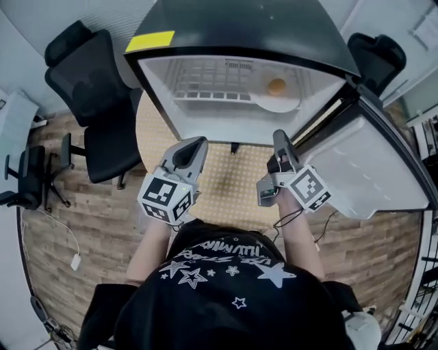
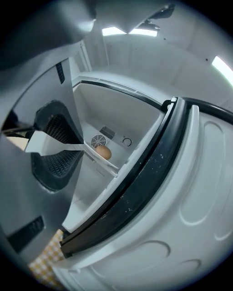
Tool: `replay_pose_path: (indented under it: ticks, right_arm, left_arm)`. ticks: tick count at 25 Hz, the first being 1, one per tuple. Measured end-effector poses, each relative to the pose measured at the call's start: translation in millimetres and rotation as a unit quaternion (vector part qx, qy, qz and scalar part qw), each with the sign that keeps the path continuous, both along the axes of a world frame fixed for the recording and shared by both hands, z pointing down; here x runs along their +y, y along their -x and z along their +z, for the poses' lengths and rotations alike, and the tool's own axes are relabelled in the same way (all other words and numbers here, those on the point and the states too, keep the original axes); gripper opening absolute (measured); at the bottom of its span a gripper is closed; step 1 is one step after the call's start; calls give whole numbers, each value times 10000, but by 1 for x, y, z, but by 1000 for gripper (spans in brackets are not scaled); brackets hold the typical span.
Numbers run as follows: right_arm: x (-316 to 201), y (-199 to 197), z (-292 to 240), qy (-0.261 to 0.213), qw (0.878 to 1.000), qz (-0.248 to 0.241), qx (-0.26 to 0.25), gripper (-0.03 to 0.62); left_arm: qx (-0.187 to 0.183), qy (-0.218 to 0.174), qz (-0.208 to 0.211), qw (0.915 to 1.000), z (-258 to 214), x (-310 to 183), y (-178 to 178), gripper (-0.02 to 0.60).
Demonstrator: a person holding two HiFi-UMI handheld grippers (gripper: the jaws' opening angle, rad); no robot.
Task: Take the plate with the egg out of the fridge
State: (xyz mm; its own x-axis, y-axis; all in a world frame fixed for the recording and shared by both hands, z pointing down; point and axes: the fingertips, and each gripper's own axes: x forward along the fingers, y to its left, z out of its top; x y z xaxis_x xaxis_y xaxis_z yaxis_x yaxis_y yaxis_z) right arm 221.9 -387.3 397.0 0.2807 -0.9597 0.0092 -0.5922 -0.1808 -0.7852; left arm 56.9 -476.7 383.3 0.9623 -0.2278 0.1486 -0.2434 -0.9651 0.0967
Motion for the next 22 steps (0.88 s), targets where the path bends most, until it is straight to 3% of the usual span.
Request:
replay_pose_path:
  ticks: [6,11,16,22]
  right_arm:
    - [-11,-16,-2,-394,9944,366,-915,48]
    - [-28,-24,-6,-668,9869,504,-1381,115]
    - [-39,-30,-6,-1239,9644,623,-2252,132]
    - [-50,-39,0,-1076,9656,821,-2222,132]
  left_arm:
    - [38,19,384,9993,-2,-17,-22,3]
    - [10,14,608,9981,-1,-29,-32,3]
    - [17,125,829,9965,2,-33,-38,3]
    - [37,172,985,9950,6,-40,-39,3]
